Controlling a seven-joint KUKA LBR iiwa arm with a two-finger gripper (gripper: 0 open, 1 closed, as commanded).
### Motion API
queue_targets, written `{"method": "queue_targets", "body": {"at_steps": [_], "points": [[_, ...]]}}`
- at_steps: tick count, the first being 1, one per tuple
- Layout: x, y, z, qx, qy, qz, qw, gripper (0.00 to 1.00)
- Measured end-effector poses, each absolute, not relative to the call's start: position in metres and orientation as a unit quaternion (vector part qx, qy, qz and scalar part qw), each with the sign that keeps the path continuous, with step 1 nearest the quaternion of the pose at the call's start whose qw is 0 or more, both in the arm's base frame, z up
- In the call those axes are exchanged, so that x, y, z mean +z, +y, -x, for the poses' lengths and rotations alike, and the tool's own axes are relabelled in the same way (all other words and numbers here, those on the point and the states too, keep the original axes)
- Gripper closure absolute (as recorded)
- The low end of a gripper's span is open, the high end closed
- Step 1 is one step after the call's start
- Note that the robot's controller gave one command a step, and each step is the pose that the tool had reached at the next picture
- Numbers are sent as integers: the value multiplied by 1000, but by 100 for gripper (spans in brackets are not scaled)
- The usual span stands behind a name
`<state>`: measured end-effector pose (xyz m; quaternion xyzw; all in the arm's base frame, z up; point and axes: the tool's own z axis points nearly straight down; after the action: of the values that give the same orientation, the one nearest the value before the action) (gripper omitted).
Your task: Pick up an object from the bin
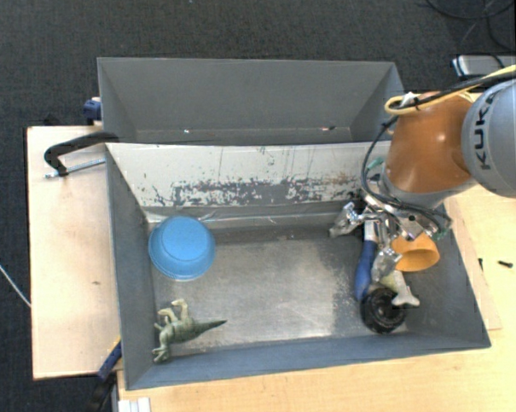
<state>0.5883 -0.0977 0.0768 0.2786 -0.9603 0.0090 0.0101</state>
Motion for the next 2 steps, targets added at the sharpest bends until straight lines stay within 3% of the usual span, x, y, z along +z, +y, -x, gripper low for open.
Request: {"method": "queue_targets", "body": {"at_steps": [1,2], "points": [[102,-87,-586,1,-927,-375,-4,0],[101,-82,-596,1,-897,-442,-3,0]]}}
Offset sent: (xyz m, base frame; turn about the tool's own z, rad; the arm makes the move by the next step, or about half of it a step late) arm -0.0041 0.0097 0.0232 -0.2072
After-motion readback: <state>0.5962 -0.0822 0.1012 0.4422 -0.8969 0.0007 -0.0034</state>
